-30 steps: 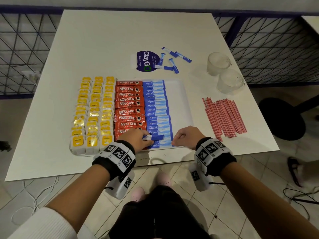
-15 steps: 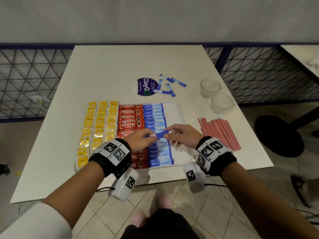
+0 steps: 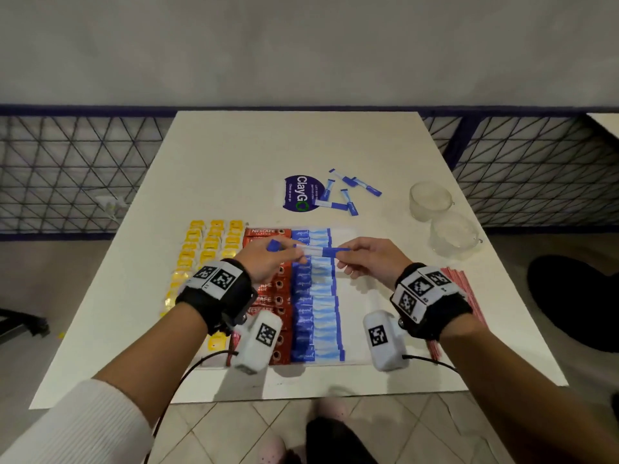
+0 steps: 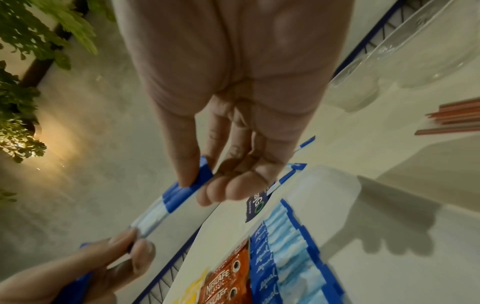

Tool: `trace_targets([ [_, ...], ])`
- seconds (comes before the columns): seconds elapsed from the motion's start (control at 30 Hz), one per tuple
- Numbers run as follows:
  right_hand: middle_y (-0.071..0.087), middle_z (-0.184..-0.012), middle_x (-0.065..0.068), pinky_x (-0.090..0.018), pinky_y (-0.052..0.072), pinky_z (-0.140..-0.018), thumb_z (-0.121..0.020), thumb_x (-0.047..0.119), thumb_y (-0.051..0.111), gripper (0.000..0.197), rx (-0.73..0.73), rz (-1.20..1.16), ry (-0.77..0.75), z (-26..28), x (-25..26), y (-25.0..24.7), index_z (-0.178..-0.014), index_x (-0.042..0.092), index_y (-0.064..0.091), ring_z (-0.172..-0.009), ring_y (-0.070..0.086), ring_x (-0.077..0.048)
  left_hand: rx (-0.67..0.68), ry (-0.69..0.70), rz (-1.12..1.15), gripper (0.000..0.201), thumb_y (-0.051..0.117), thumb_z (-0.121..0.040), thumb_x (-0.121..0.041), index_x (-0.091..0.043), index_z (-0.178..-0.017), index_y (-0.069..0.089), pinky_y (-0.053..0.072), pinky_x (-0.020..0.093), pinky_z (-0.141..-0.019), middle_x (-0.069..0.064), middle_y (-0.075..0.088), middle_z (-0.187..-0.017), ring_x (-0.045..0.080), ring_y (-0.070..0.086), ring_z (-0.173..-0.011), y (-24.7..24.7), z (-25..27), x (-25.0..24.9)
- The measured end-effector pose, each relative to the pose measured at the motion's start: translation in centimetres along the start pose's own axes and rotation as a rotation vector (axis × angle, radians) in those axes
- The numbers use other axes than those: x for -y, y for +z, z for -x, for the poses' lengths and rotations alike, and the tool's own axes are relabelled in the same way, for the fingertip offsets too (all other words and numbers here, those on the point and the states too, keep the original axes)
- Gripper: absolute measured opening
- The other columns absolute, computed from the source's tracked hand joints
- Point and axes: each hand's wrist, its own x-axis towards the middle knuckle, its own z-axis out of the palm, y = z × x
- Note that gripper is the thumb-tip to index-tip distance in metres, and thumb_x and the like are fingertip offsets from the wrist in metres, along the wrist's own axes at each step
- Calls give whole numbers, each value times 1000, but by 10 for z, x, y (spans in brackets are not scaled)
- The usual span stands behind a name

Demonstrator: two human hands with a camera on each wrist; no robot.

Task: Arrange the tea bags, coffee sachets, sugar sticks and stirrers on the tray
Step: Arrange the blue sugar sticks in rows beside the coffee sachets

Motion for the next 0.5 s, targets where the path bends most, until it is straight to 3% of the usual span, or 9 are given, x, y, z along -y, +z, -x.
trace_targets([
  [0.1, 60, -69, -8, -14, 47, -51, -86, 3, 61, 10, 32, -48, -39, -15, -1, -6, -95, 3, 64, -50, 54, -7, -116, -34, -47, 22, 59, -90, -21, -23, -68, 61, 26, 21, -39, -9, 53, -51, 8, 30, -35, 4, -16, -4],
  [0.13, 60, -69, -9, -14, 47, -51, -85, 3, 61, 9, 41, -71, -59, -19, -1, -8, -94, 2, 64, -50, 54, -6, -150, -42, -37, 17, 60, -90, -21, -21, -73, 63, 33, 24, -42, -4, 55, -53, 12, 39, -35, 6, -23, -4],
  [0.17, 60, -67, -9, -14, 47, -51, -85, 3, 61, 8, 38, -89, -72, -24, -1, -9, -93, 1, 64, -48, 54, -6, -184, -54, -19, 9, 61, -89, -20, -18, -81, 66, 45, 29, -52, 7, 61, -63, 18, 54, -45, 8, -29, -5],
  [0.2, 60, -66, -10, -15, 47, -50, -85, 2, 62, 7, 21, -91, -84, -29, 1, -10, -91, -1, 64, -46, 54, -5, -226, -63, 1, 8, 64, -87, -21, -15, -92, 66, 50, 34, -71, 16, 66, -81, 24, 65, -69, 9, -35, -5],
  [0.23, 59, -64, -10, -16, 46, -50, -84, 3, 63, 6, -10, -74, -103, -34, 3, -12, -89, -1, 63, -45, 53, -6, -264, -74, 16, 17, 65, -85, -23, -13, -99, 65, 47, 33, -84, 17, 67, -97, 27, 65, -90, 10, -42, -3],
  [0.27, 59, -64, -10, -17, 46, -51, -83, 4, 65, 4, -51, -33, -130, -41, 4, -13, -85, 0, 63, -46, 53, -7, -287, -91, 8, 21, 65, -85, -27, -11, -100, 64, 44, 30, -87, 13, 67, -102, 27, 62, -99, 12, -48, -3],
  [0.33, 59, -64, -4, -16, 45, -54, -81, 9, 68, 10, -130, 83, -208, -55, 8, -14, -74, 9, 61, -49, 52, -4, -298, -129, -42, 28, 57, -90, -36, -10, -95, 64, 42, 23, -78, 3, 65, -86, 19, 61, -88, 18, -56, -6],
  [0.43, 58, -64, 5, -6, 42, -55, -78, 9, 73, 18, -99, 243, -319, -66, 10, -9, -68, 14, 58, -49, 52, 5, -262, -255, -38, 44, 45, -91, -50, -11, -88, 65, 31, 16, -40, -5, 39, -42, 9, 39, -38, 30, -62, -18],
  [0.5, 55, -64, 5, -6, 42, -57, -76, 6, 74, 11, 0, 326, -348, -69, 9, -3, -78, 6, 63, -52, 50, 0, -222, -295, 35, 44, 48, -89, -53, -11, -82, 60, 22, 14, -34, -1, 34, -44, 11, 29, -34, 33, -67, -24],
])
